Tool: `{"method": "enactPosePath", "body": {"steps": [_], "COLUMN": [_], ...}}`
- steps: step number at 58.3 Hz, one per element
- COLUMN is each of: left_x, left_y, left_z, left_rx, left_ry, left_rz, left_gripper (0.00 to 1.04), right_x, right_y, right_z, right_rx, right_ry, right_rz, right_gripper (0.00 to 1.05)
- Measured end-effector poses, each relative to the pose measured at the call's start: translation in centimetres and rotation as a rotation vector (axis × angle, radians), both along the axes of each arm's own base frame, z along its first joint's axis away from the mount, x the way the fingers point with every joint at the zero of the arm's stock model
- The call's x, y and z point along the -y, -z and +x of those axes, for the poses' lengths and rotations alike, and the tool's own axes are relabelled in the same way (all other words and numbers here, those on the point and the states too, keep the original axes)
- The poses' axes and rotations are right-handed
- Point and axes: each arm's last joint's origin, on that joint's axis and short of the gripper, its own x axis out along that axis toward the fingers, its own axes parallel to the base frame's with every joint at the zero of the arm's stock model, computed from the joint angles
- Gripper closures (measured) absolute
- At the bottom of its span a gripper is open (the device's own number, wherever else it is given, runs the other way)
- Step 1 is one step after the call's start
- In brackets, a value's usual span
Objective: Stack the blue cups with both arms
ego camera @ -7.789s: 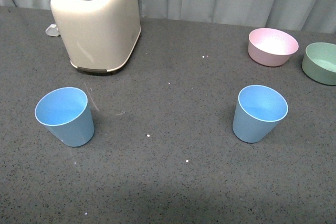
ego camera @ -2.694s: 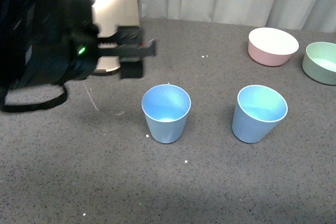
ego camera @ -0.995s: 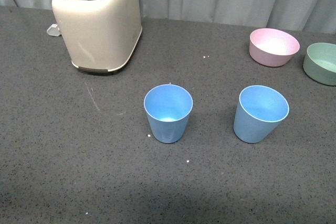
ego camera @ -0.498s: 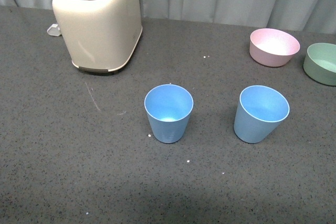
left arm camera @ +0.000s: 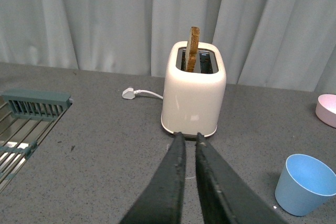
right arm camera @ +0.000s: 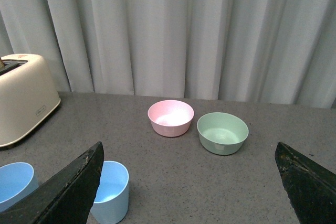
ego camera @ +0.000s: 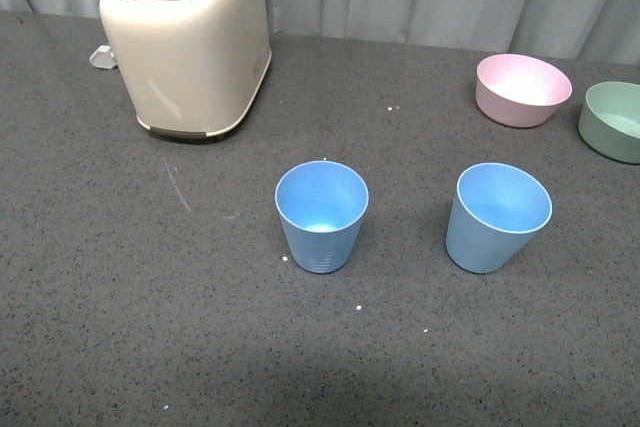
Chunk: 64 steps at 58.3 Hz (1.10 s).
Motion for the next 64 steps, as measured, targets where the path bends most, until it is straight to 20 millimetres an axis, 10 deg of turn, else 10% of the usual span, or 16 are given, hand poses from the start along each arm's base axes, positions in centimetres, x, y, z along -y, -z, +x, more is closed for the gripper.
{"method": "enactPosePath", "body": {"steps": [27,46,64], "left_x": [0.0,0.0,0.0], "left_y": [0.0,0.0,0.0], "left_z": [0.0,0.0,0.0], "left_rx": [0.002,0.002,0.002], "left_ry": [0.000,0.000,0.000], "left_rz": [0.001,0.003,0.002], "left_gripper": [0.05,0.07,0.07], "right_x": [-0.2,-2.2,-4.4], "right_y": [-0.2,2.2,5.2], "right_z": [4.0,16.0,21.4], "right_rx": [-0.237,-0.725,-0.978], "right_ry": [-0.124,-0.158,-0.162], "right_rz": [-0.380,-0.123,-0.075], "right_gripper": [0.10,0.10,0.10]}}
